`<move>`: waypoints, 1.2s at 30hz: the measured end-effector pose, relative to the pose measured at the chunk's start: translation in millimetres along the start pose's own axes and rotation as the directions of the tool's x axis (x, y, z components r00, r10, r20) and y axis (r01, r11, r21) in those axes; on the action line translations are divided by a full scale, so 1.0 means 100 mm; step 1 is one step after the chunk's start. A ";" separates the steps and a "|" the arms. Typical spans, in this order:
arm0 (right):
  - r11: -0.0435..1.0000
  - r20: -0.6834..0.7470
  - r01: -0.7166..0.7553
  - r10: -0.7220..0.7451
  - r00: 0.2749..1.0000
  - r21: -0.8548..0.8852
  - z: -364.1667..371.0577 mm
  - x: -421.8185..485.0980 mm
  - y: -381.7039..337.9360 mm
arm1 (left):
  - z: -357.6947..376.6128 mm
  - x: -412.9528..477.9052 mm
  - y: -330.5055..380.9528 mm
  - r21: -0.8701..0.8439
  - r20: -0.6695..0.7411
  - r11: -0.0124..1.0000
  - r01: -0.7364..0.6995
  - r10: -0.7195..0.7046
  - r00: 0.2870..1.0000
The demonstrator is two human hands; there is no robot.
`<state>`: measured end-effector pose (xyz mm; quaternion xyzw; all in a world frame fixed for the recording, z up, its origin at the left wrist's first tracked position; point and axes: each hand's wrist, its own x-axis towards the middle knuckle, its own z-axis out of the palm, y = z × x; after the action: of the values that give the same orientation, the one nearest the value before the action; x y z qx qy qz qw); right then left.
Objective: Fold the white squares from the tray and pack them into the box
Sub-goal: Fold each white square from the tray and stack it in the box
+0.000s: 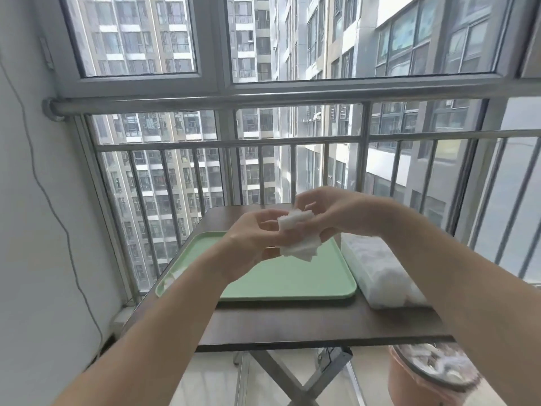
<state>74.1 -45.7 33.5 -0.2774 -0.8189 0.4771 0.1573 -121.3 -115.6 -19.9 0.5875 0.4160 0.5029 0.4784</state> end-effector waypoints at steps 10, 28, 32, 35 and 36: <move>0.982 -0.363 -0.125 0.065 0.930 -0.144 -0.52 -0.90 0.33 | 0.89 0.31 -0.04 0.300 -0.052 0.951 -0.072 0.091 0.994; 0.929 -0.425 -0.008 0.177 0.888 0.370 -0.90 -1.51 1.31 | 1.75 1.36 -0.19 0.936 0.266 0.311 -0.164 -0.323 0.908; 0.915 -0.402 0.033 0.145 0.904 0.402 -0.85 -1.45 1.35 | 1.89 1.52 -0.28 0.974 0.221 0.143 -0.178 -0.402 0.889; 0.932 -0.405 0.038 0.119 0.907 0.359 -0.82 -1.43 1.33 | 1.91 1.65 -0.40 0.974 0.226 0.086 -0.209 -0.379 0.897; 0.945 -0.407 0.029 0.113 0.906 0.326 -0.81 -1.43 1.32 | 1.91 1.69 -0.44 0.973 0.229 0.092 -0.210 -0.383 0.895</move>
<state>270.1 -24.0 -40.6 -0.3616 -0.6699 0.5375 0.3629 92.0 29.3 -37.2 0.8209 0.5610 -0.0839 0.0658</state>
